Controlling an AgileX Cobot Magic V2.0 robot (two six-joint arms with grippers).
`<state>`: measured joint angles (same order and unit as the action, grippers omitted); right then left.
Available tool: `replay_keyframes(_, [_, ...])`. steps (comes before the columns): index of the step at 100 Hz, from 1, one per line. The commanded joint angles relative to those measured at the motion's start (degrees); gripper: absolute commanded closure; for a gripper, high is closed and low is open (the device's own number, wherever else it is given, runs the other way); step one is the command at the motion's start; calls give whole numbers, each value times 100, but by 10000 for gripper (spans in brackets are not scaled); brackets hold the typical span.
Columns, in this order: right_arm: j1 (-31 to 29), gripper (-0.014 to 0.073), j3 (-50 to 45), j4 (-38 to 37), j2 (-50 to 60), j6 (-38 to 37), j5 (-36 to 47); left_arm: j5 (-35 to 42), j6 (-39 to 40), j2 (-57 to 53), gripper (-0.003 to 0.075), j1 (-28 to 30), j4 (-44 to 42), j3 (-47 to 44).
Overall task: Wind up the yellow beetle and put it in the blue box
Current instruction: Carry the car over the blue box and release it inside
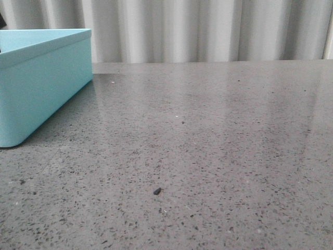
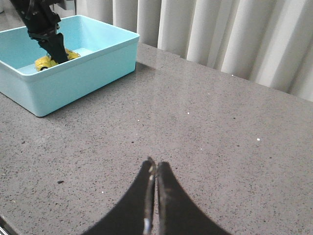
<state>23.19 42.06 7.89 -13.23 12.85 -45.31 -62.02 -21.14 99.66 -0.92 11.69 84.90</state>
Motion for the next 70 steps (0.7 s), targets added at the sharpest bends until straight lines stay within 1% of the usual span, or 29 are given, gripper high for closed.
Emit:
replay_keyframes(1, [-10, 636, 126, 24, -94, 72, 376, 135, 80, -194, 584, 9, 114, 142])
replay_keyframes(16, [-10, 636, 126, 24, -94, 72, 398, 164, 102, -155, 402, 9, 112, 142])
replay_keyframes(23, [-10, 636, 126, 24, -94, 72, 398, 199, 106, -155, 336, 9, 112, 142])
replay_keyframes(30, [-10, 636, 126, 24, -94, 72, 398, 237, 106, -155, 294, 9, 102, 142])
replay_keyframes(38, [-10, 636, 126, 24, -94, 72, 398, 352, 106, -155, 277, 9, 158, 142])
replay_keyframes(50, [-10, 636, 126, 24, -94, 72, 398, 322, 106, -167, 278, 9, 448, 142])
replay_keyframes(62, [-10, 636, 126, 24, -94, 72, 398, 288, 106, -256, 282, 9, 490, 142])
replay_keyframes(67, [-10, 636, 126, 37, -94, 72, 398, 358, 183, -352, 303, 9, 490, 142])
replay_keyframes(70, [-10, 636, 126, 37, -94, 72, 398, 421, 262, -414, 337, 9, 478, 142])
